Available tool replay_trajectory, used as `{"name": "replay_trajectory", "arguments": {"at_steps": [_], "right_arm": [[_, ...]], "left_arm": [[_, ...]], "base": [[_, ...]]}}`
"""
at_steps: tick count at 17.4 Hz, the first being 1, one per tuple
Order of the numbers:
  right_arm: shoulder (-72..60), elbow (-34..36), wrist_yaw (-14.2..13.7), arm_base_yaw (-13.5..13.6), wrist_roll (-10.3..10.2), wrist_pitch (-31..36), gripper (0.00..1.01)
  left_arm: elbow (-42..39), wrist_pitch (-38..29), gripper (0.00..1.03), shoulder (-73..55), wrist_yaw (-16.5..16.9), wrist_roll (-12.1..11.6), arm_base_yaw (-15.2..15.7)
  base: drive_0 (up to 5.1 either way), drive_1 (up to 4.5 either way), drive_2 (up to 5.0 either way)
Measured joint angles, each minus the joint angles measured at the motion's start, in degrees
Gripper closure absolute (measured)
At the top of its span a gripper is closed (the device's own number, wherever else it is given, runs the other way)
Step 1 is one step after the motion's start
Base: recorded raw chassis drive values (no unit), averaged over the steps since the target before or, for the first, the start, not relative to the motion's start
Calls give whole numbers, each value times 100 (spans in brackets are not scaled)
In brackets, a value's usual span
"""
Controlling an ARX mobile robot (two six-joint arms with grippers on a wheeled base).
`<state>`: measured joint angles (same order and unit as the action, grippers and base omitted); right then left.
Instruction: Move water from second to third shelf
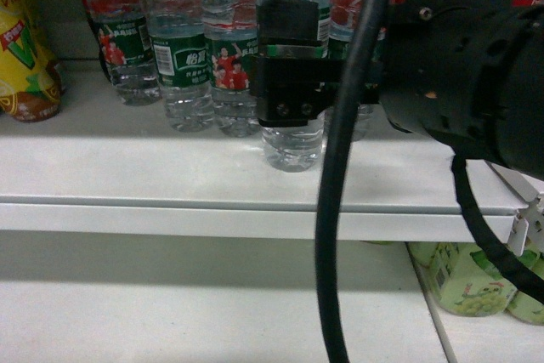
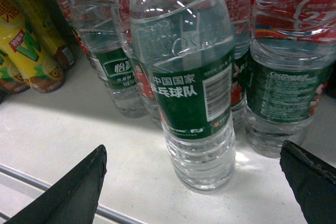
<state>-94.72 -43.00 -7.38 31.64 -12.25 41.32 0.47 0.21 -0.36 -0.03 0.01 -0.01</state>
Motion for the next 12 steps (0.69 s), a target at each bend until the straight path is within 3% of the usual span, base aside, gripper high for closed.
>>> {"name": "replay_trajectory", "arguments": {"at_steps": [2, 12], "right_arm": [[-289, -409, -55, 79, -105, -151, 3], [-1226, -1687, -339, 59, 7, -833, 3]], "left_arm": [[0, 0, 5, 0, 0, 0, 0], [0, 0, 5, 0, 0, 0, 0]], "base": [[0, 0, 0], [0, 0, 0]]}}
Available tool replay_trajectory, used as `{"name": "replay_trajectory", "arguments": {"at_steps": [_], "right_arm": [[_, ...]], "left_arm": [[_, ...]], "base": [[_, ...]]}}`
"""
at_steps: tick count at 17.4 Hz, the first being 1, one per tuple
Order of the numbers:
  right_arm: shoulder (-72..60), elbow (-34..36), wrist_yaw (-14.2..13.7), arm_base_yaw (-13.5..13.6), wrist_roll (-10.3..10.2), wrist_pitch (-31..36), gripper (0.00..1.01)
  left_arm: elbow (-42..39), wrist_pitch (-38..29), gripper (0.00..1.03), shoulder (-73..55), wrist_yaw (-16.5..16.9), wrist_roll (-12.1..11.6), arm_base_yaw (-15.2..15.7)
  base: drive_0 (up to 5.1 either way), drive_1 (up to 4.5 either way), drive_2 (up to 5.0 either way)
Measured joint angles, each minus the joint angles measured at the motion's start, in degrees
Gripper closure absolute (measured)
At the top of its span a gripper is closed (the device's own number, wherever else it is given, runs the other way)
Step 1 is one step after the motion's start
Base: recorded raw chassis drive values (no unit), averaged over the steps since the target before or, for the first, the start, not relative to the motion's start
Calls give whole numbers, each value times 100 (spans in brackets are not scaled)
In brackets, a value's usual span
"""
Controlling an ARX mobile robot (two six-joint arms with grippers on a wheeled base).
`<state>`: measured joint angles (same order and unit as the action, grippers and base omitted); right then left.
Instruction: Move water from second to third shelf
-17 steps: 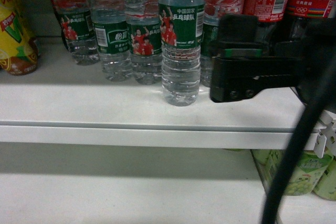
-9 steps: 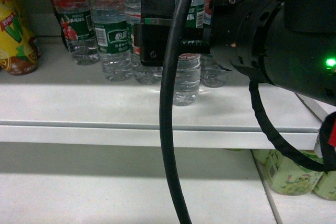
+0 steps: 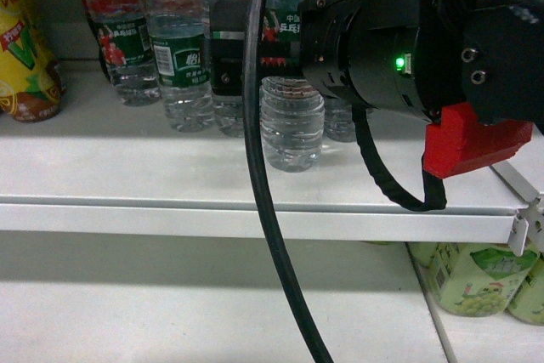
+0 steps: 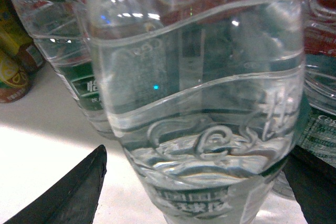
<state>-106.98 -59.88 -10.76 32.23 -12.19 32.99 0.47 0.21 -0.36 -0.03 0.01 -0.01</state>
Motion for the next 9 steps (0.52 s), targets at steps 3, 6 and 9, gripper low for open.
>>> {"name": "replay_trajectory", "arguments": {"at_steps": [3, 6, 9], "right_arm": [[-227, -317, 4, -4, 179, -522, 3], [-334, -544, 2, -15, 286, -656, 3], [-367, -627, -7, -2, 332, -678, 6]], "left_arm": [[0, 0, 5, 0, 2, 0, 0], [0, -2, 5, 0, 0, 0, 0], [0, 0, 5, 0, 0, 0, 0]], "base": [[0, 0, 0], [0, 0, 0], [0, 0, 0]]}}
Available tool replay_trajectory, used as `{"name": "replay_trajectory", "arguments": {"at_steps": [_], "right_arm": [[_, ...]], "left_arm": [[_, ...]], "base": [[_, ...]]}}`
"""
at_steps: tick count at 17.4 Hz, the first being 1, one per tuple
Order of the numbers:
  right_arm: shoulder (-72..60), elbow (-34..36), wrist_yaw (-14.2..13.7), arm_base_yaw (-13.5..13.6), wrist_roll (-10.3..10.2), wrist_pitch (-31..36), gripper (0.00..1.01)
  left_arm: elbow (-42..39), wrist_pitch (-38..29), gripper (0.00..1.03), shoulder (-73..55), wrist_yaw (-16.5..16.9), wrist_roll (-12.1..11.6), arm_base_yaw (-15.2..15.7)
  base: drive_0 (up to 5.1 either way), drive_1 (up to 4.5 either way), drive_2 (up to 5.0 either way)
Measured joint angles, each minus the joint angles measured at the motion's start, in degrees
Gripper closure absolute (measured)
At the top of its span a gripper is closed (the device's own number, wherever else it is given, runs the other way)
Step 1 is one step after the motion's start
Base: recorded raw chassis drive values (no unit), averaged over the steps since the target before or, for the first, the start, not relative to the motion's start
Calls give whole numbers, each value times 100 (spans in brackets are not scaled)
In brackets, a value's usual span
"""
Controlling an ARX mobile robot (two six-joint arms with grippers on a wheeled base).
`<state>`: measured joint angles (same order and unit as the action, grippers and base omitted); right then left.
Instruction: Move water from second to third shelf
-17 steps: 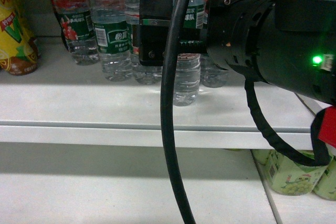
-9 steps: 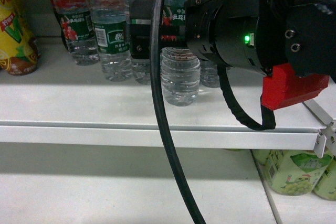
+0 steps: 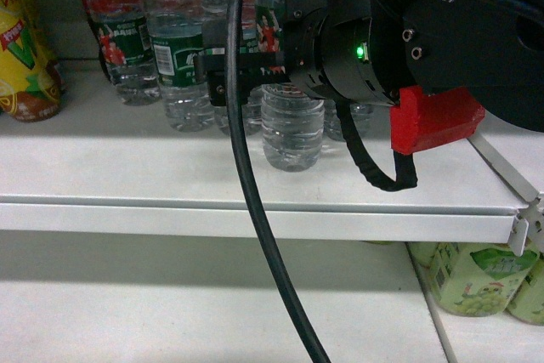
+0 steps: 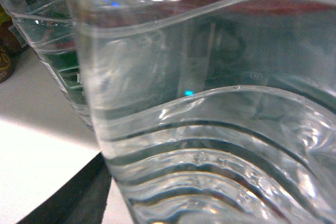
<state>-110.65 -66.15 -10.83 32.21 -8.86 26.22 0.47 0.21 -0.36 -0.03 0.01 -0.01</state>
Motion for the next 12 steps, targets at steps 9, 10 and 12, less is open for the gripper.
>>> {"name": "replay_trajectory", "arguments": {"at_steps": [9, 10, 12], "right_arm": [[188, 299, -85, 83, 98, 267, 60], [291, 431, -15, 105, 96, 280, 60], [568, 767, 85, 120, 72, 297, 60]], "left_arm": [[0, 0, 5, 0, 0, -2, 0], [0, 0, 5, 0, 0, 0, 0], [0, 0, 5, 0, 0, 0, 0]], "base": [[0, 0, 0], [0, 0, 0], [0, 0, 0]]}}
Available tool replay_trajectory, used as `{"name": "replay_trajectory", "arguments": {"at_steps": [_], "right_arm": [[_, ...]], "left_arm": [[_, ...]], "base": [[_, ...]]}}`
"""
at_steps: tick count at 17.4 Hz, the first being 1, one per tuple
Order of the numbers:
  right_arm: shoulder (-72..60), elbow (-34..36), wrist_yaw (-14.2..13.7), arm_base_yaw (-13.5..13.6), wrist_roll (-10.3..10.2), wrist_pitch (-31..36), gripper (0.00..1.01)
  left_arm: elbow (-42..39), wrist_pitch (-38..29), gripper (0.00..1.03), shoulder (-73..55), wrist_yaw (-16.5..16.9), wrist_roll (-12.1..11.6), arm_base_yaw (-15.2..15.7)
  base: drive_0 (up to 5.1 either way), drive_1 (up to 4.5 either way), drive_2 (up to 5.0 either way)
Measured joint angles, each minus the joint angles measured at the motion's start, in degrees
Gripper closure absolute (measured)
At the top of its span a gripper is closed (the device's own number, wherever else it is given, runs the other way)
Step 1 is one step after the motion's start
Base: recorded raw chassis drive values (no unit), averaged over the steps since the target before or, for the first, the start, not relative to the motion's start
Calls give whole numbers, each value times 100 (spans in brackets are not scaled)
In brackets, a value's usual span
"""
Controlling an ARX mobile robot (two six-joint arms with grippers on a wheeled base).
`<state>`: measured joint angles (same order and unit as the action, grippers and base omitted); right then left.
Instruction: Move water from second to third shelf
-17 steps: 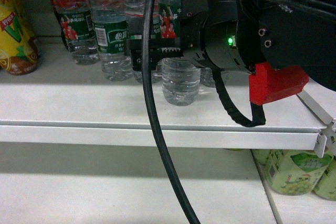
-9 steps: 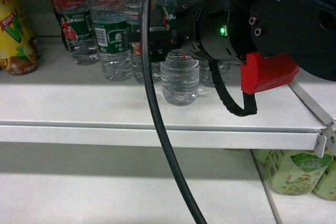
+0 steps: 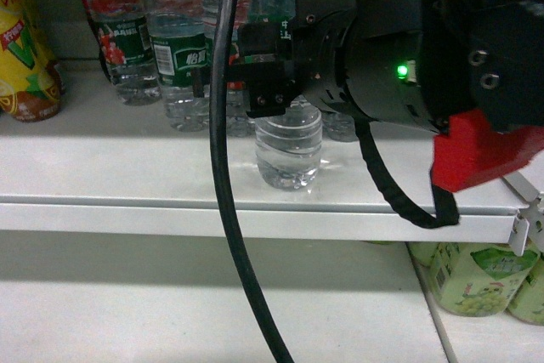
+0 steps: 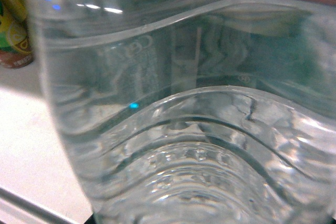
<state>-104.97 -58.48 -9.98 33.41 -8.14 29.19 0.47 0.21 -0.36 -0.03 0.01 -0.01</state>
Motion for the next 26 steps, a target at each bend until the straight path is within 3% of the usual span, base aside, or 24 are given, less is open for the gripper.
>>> {"name": "replay_trajectory", "arguments": {"at_steps": [3, 4, 6, 12, 19, 23, 26], "right_arm": [[610, 693, 129, -4, -20, -20, 61], [1165, 1266, 216, -57, -20, -116, 61], [2468, 2564, 240, -625, 28, -262, 61], [4415, 3615, 111, -1416, -125, -793, 61], [6808, 3976, 13, -1939, -146, -2286, 61], [7141, 4100, 151, -2376, -144, -2549, 61], [7143, 4148, 210, -2448, -125, -2629, 61]], "left_arm": [[0, 0, 5, 0, 0, 0, 0], [0, -2, 5, 0, 0, 0, 0], [0, 0, 5, 0, 0, 0, 0], [0, 0, 5, 0, 0, 0, 0], [0, 0, 5, 0, 0, 0, 0], [0, 0, 5, 0, 0, 0, 0], [0, 0, 5, 0, 0, 0, 0]], "base": [[0, 0, 0], [0, 0, 0], [0, 0, 0], [0, 0, 0], [0, 0, 0], [0, 0, 0], [0, 0, 0]]}}
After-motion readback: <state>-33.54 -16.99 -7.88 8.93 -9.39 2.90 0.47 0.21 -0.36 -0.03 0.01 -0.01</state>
